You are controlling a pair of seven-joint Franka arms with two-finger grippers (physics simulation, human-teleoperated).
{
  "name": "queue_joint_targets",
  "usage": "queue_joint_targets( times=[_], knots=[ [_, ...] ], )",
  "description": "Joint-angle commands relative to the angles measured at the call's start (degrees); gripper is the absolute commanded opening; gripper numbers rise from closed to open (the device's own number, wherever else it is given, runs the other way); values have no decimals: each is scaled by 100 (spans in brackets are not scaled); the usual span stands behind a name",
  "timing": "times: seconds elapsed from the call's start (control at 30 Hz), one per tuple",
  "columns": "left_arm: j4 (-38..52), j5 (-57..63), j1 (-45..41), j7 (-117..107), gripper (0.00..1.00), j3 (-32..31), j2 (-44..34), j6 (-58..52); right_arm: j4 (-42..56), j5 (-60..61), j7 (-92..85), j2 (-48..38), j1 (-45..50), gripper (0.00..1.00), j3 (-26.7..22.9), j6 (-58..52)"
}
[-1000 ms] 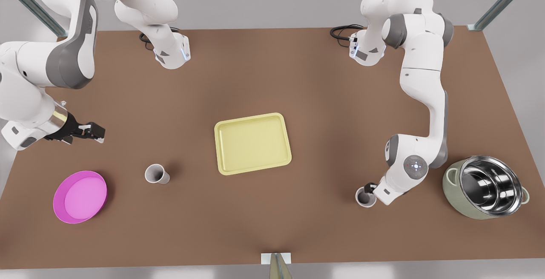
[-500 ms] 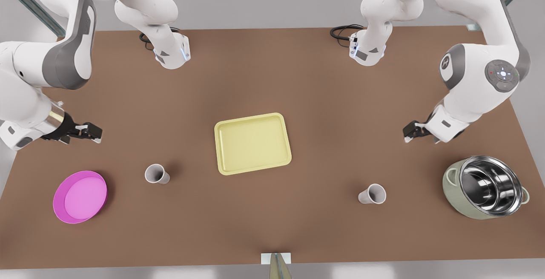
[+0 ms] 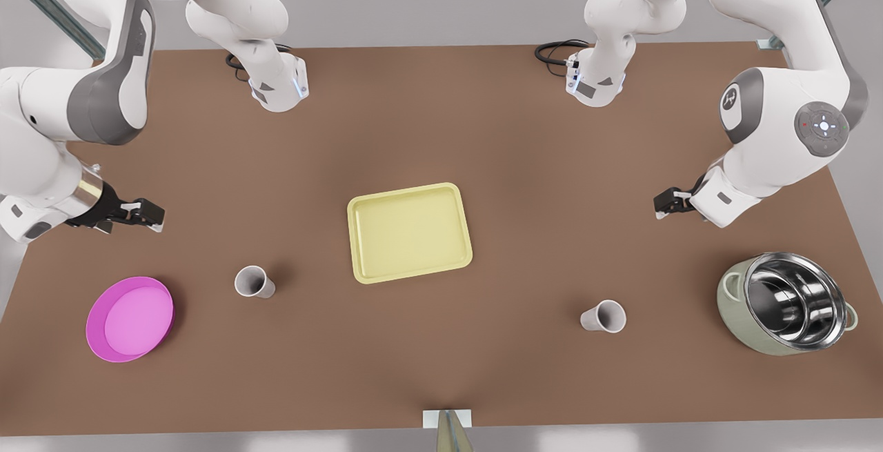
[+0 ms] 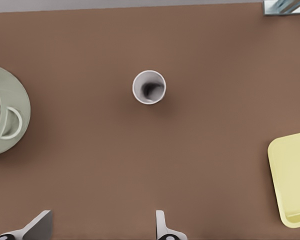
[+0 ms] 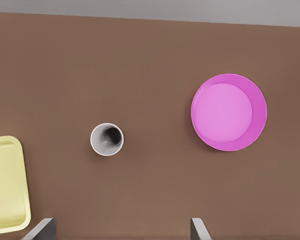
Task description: Use the left arm to pick up the white IKEA cup from the tray and place it on the middle-left position; use the right arm to pick up the white IKEA cup from the tray and place it on the middle-right position
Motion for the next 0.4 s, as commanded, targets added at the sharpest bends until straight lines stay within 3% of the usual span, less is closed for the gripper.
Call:
queue_joint_targets(
  times=[0.0,0.37],
  knots=[
    [-1,6,-4,106,100,-1,-6,-59,7,4,-2,-7,2,100,-1,1],
    [-10,15,-13,54,100,-10,-24,-77,7,4,-2,-7,2,100,-10,10]
  ],
)
